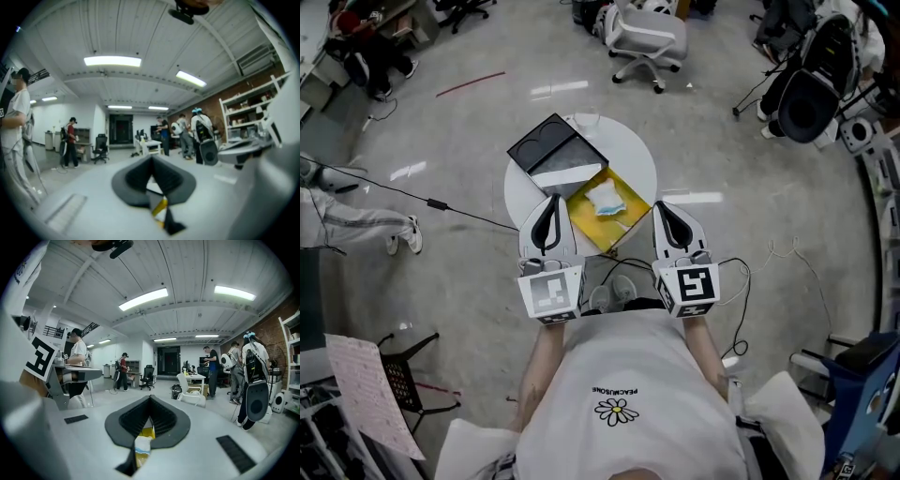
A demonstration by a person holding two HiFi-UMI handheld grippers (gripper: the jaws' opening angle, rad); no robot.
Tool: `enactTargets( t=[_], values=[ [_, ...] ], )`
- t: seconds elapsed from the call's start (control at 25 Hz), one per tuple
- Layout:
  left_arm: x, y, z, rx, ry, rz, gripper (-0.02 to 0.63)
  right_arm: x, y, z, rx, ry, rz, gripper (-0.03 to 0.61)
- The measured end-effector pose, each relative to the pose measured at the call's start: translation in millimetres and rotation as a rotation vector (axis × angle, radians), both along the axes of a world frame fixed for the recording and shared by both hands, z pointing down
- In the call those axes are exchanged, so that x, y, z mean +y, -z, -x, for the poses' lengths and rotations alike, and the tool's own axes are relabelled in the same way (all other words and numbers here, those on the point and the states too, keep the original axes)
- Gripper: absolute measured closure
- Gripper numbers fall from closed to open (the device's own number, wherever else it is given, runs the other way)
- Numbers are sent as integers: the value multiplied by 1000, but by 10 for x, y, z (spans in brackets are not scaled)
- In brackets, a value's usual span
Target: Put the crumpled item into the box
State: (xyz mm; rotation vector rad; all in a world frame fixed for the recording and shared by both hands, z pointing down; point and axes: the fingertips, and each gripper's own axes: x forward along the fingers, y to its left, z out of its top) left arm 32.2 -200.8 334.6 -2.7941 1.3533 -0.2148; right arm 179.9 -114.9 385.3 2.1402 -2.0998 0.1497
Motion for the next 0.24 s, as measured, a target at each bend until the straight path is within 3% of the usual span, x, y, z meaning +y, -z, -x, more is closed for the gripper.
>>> enactTargets(
  t=[0.24],
  values=[
    [53,-316,8,39,-20,-19,614,42,-101,10,8,-2,29,580]
  ],
)
